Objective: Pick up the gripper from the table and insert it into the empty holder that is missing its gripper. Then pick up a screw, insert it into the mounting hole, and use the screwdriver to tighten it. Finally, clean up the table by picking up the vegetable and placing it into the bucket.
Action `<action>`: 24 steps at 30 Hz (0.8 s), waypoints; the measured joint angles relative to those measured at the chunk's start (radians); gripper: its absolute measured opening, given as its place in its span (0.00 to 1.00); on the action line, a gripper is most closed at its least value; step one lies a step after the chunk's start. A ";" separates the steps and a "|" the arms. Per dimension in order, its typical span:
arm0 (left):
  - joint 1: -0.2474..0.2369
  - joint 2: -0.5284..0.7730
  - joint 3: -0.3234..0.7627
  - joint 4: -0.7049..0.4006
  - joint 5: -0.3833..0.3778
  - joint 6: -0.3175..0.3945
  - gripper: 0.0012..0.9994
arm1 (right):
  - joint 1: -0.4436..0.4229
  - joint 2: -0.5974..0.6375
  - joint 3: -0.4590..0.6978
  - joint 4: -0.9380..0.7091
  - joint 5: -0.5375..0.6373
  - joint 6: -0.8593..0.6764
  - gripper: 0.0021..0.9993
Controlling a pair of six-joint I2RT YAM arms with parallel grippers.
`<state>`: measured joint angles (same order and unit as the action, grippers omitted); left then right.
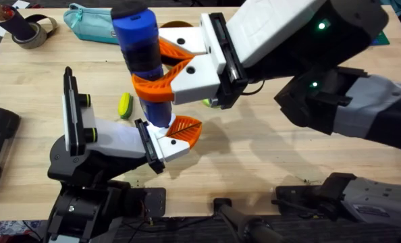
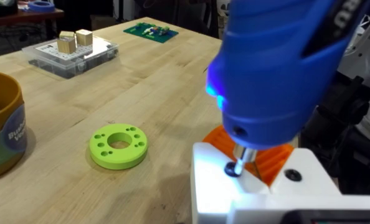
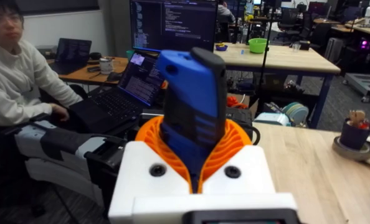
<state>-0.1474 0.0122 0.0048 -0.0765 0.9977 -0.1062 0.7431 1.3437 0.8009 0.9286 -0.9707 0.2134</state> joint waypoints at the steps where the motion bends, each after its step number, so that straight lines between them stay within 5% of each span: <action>1: 0.000 0.000 0.000 -0.005 0.000 0.000 0.01 | 0.000 0.000 0.000 -0.009 0.000 0.000 0.03; 11: 0.000 0.000 0.000 -0.010 0.000 0.000 0.01 | -0.001 0.013 0.016 -0.021 -0.017 0.080 0.03; 24: 0.000 0.000 0.000 -0.010 0.000 0.000 0.01 | -0.059 0.019 0.335 -0.069 -0.150 0.176 0.03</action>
<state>-0.1474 0.0120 0.0051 -0.0864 0.9974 -0.1062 0.6842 1.3632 1.1359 0.8601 -1.1210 0.3894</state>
